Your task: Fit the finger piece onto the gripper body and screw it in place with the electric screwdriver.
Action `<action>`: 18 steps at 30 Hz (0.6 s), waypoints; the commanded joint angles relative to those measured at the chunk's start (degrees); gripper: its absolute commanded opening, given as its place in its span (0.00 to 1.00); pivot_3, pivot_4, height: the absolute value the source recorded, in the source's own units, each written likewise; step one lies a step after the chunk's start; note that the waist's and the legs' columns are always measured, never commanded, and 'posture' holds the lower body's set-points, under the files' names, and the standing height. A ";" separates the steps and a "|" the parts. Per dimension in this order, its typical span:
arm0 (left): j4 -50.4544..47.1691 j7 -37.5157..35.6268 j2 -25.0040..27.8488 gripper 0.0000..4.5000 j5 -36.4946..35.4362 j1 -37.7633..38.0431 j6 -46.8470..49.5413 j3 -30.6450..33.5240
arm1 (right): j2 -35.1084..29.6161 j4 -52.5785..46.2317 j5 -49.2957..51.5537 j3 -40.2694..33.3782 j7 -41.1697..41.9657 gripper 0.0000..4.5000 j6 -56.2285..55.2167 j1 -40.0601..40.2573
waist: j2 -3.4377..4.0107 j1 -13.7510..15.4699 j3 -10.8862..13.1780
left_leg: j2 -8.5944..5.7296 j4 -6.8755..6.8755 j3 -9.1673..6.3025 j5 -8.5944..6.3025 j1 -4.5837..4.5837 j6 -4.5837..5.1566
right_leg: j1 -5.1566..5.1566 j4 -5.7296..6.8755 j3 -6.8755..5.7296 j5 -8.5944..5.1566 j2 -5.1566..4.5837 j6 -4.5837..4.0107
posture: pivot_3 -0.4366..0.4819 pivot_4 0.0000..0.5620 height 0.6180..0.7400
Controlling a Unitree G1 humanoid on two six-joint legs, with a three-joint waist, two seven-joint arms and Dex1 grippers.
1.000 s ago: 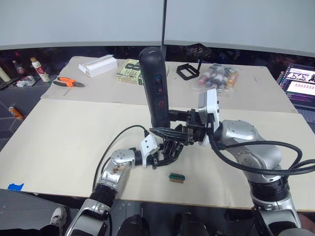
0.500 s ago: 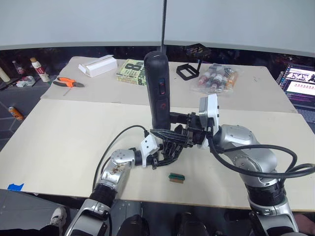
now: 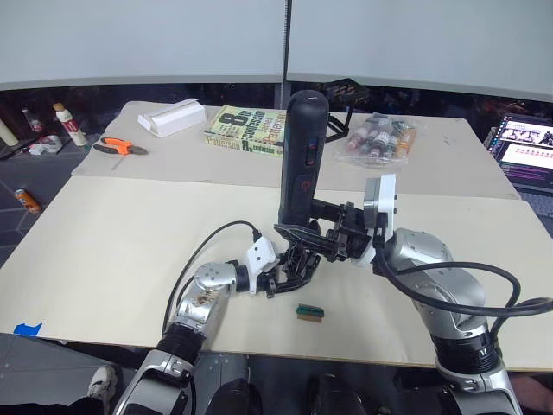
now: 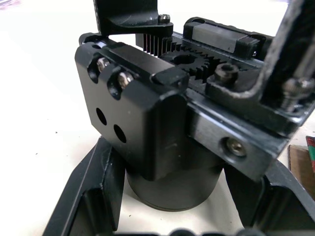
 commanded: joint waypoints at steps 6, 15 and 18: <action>-0.28 -1.67 0.11 0.52 -1.16 0.73 1.42 -1.14 | -1.99 1.95 -6.50 4.03 -1.77 0.43 0.06 1.56 | 0.00 -0.03 -0.03 | 0.01 -0.01 -0.01 0.00 0.07 0.00 | 0.07 0.00 0.00 -0.01 -0.01 -0.01 | 0.48 0.27 1.00; -1.13 -1.59 -0.46 0.52 -1.84 0.40 1.65 -0.68 | -3.42 1.18 -8.22 4.89 -2.90 0.43 0.83 0.46 | -0.04 0.00 -0.08 | 0.02 -0.08 -0.08 -0.02 0.27 0.00 | 0.28 -0.06 -0.04 -0.03 -0.12 -0.01 | 0.48 0.27 1.00; -1.39 -1.52 -0.63 0.52 -2.09 0.27 1.39 -0.66 | -3.71 0.99 -7.98 5.21 -2.79 0.43 0.85 0.33 | -0.03 0.00 -0.08 | 0.02 -0.09 -0.09 -0.02 0.27 0.01 | 0.28 -0.06 -0.09 -0.03 -0.22 -0.02 | 0.48 0.27 1.00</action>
